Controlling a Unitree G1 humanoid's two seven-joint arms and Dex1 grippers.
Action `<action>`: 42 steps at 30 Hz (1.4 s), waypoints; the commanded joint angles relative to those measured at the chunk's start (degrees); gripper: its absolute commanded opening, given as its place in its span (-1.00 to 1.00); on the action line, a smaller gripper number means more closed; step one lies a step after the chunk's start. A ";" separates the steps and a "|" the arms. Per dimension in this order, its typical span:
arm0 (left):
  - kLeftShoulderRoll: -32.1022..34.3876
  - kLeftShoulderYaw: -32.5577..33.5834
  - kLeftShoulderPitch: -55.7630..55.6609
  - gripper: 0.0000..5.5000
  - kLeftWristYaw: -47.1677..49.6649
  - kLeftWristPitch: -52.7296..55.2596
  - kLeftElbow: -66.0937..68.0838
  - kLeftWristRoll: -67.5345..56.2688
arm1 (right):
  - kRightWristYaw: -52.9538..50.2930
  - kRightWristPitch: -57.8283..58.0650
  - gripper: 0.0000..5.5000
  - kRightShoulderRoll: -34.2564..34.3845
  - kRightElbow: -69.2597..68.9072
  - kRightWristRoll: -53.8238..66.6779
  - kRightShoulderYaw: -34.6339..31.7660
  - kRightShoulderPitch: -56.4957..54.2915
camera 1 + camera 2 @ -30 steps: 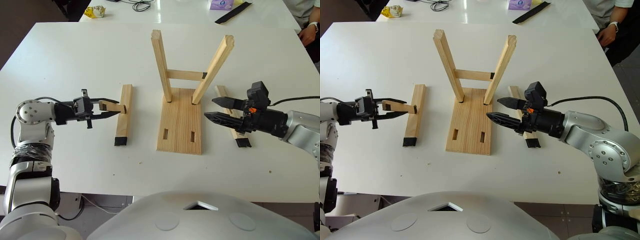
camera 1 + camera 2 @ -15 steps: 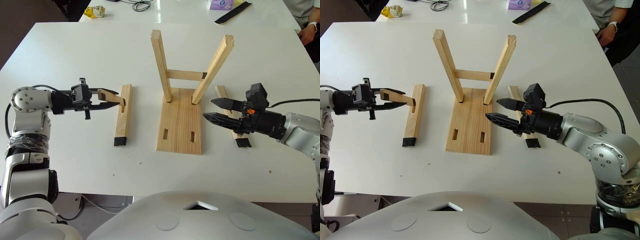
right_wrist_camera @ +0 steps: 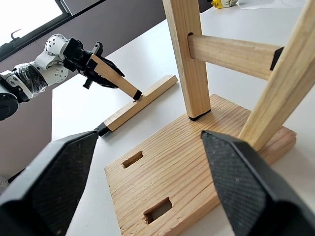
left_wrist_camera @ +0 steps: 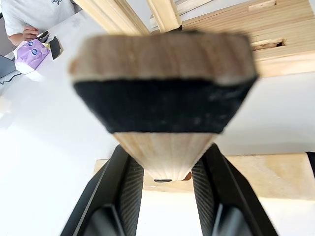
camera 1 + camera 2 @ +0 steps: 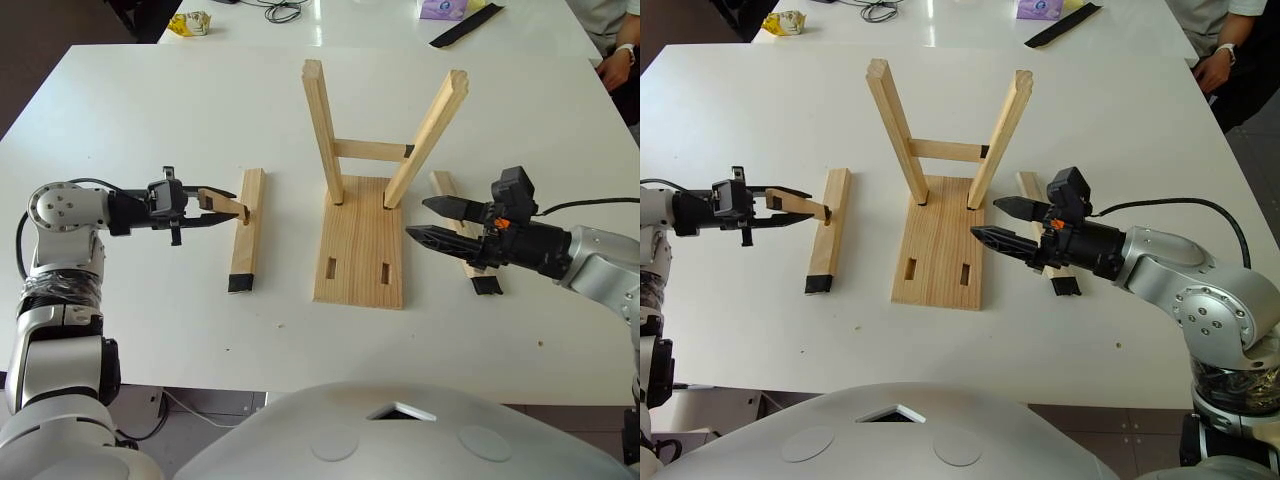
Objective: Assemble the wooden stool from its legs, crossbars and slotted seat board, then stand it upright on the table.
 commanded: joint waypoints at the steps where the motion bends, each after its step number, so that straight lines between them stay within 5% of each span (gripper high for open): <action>1: 0.81 -0.46 -0.73 -0.52 -1.43 -1.24 0.41 0.31 | -0.46 0.01 0.40 0.15 -0.59 0.01 0.05 0.09; 8: 1.50 -1.20 2.03 -0.52 -2.83 -0.98 -0.97 0.22 | -0.79 0.26 0.40 0.07 -0.72 0.25 -0.08 0.23; 20: 4.43 -4.80 2.83 -0.52 -2.29 16.73 -8.03 0.59 | -1.98 0.22 0.40 0.42 -1.09 -0.01 0.38 0.70; 34: 2.44 -5.82 8.24 -0.52 2.84 14.25 -7.90 2.39 | -0.52 0.51 0.40 -0.69 0.33 -1.15 2.53 -2.17; 42: 2.83 -5.81 7.87 -0.52 2.17 22.79 -12.15 -1.36 | -0.29 0.24 0.40 -0.85 0.01 -1.94 3.36 -2.36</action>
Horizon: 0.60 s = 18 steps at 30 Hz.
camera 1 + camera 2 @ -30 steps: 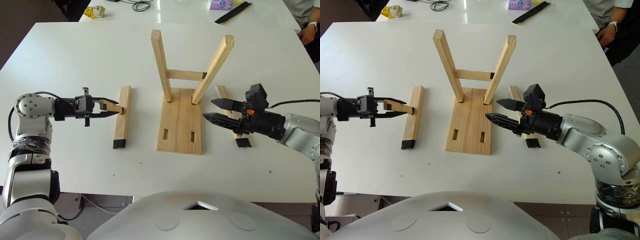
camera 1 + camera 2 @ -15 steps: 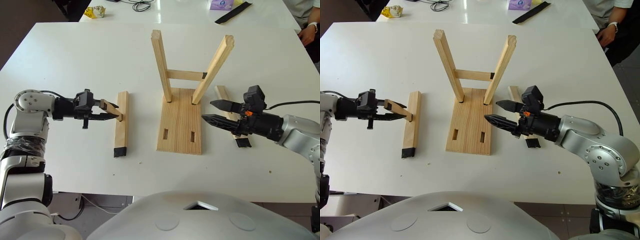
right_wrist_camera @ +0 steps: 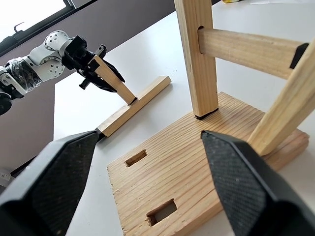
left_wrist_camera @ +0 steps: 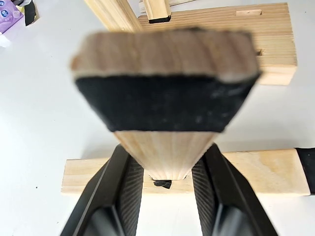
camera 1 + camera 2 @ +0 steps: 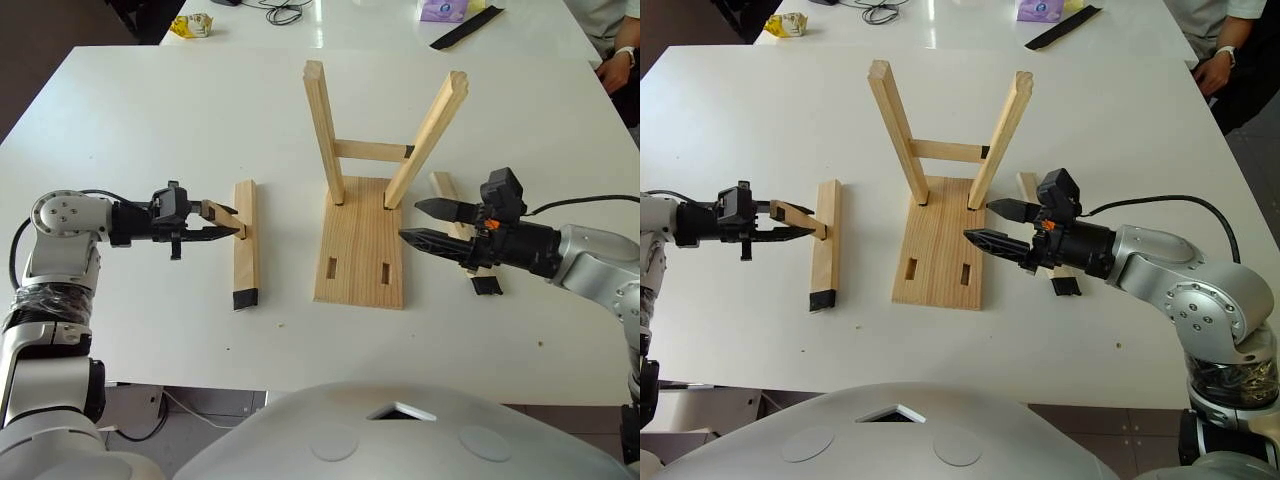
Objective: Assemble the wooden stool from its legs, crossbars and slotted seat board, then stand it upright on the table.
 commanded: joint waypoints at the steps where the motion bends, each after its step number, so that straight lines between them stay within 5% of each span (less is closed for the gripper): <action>1: -0.56 -2.18 2.13 -0.52 -1.20 4.67 -1.11 1.33 | 0.13 0.20 0.40 -0.56 -0.35 -1.09 0.38 -0.61; 11: -1.65 -3.04 2.28 -0.52 3.48 4.07 -0.60 4.90 | 0.88 0.08 0.40 -0.60 -0.50 -2.35 0.85 -0.78; 18: -7.23 0.19 5.04 -0.08 10.88 0.73 1.80 4.20 | 1.31 0.02 0.40 -0.14 -0.49 -3.02 1.39 -0.38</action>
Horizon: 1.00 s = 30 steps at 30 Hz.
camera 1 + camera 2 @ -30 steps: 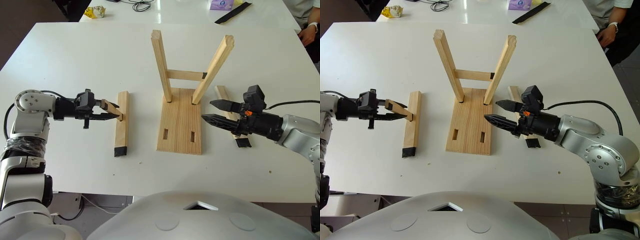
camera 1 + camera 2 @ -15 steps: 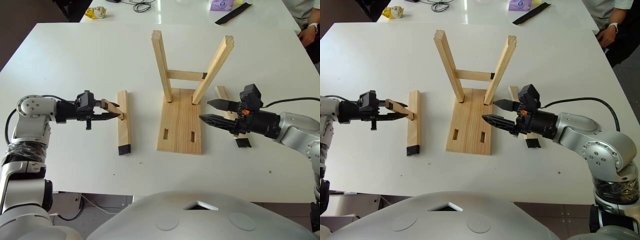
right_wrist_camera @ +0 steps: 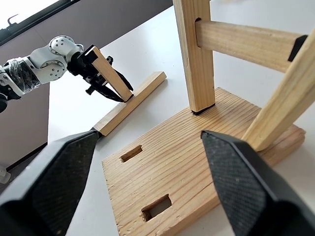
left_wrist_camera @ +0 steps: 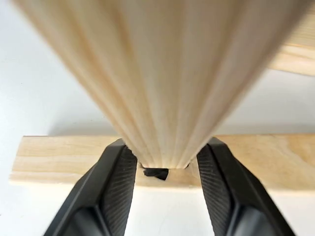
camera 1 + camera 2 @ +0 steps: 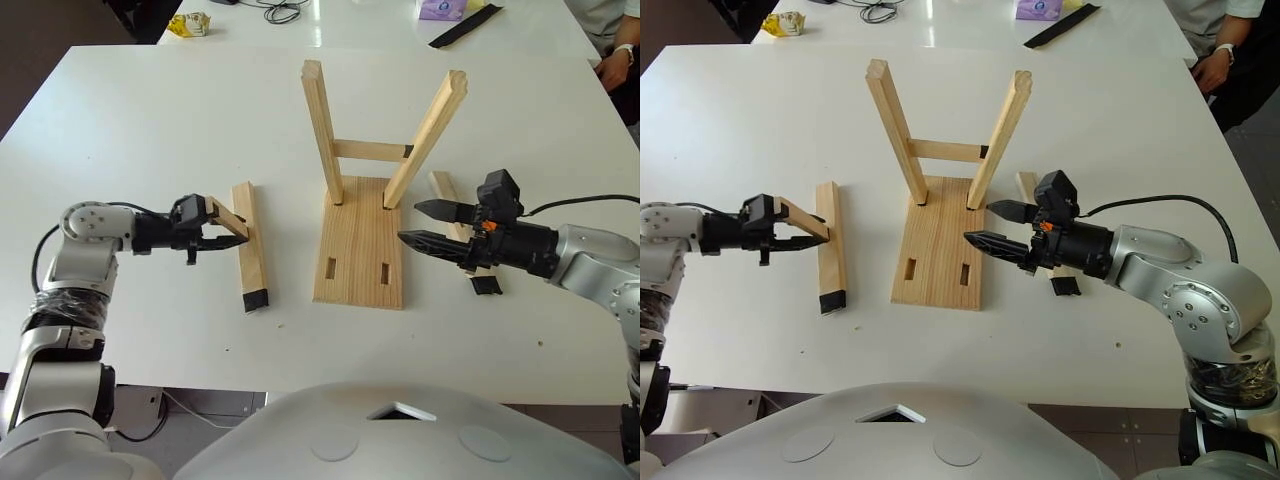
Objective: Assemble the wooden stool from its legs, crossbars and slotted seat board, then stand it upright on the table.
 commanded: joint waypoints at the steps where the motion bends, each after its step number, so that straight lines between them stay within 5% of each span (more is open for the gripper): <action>1: -1.76 2.34 4.17 -0.02 2.35 -2.30 0.35 -0.71 | 0.51 0.04 0.40 -0.32 -0.31 -0.88 0.55 -0.18; 12: -0.83 3.47 6.81 0.54 2.82 -7.16 3.92 0.40 | 1.73 -0.59 0.40 -0.17 0.70 -2.88 0.62 -0.78; 30: 4.19 13.82 12.67 0.56 -1.29 8.63 -20.49 -14.01 | 1.95 -2.00 0.40 -0.20 0.32 -4.35 -1.50 1.03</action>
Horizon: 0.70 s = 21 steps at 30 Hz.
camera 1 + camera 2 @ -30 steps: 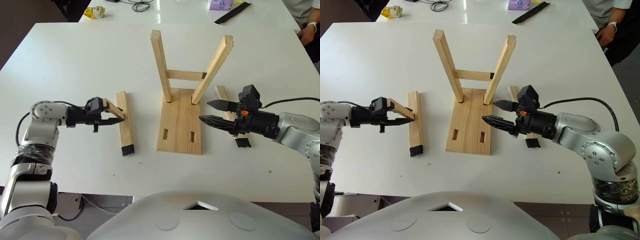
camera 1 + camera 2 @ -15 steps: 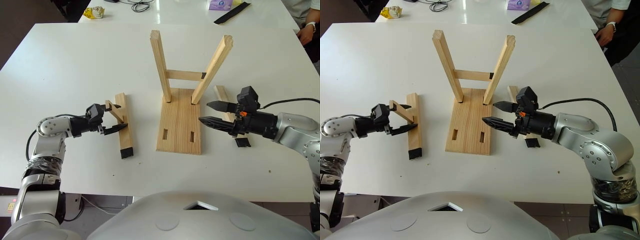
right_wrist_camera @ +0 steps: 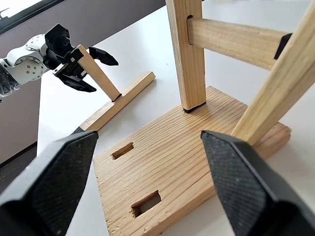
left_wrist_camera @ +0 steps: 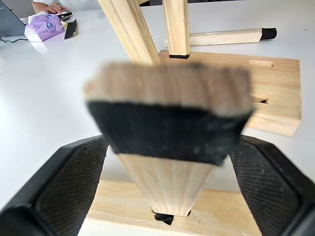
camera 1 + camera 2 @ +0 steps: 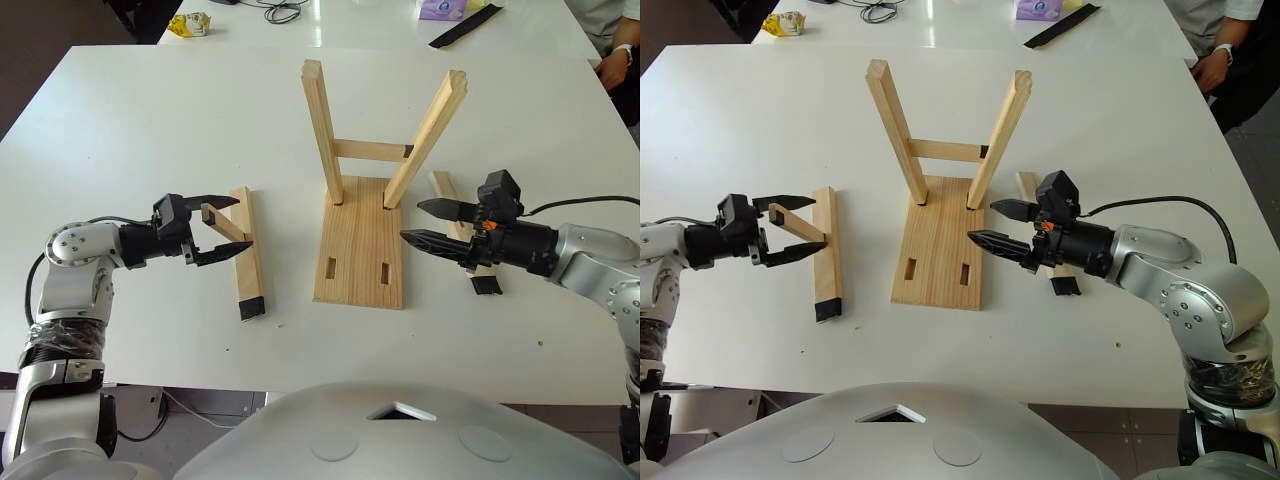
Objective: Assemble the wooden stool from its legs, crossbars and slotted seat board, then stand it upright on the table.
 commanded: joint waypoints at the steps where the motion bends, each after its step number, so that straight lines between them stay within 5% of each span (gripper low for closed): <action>1: 2.50 2.57 2.70 0.56 -0.23 3.36 -5.06 -2.08 | 0.29 -0.74 0.40 -0.37 -0.36 -0.61 -1.27 0.77; 10: 0.61 6.03 -1.53 0.56 7.29 17.36 -19.28 -13.42 | 0.07 -1.68 0.40 0.33 -0.28 -1.52 -0.62 0.13; 21: -1.60 6.69 -7.11 0.56 13.29 21.89 -17.91 -14.41 | 0.81 -1.84 0.40 0.38 0.32 -1.87 0.04 -1.34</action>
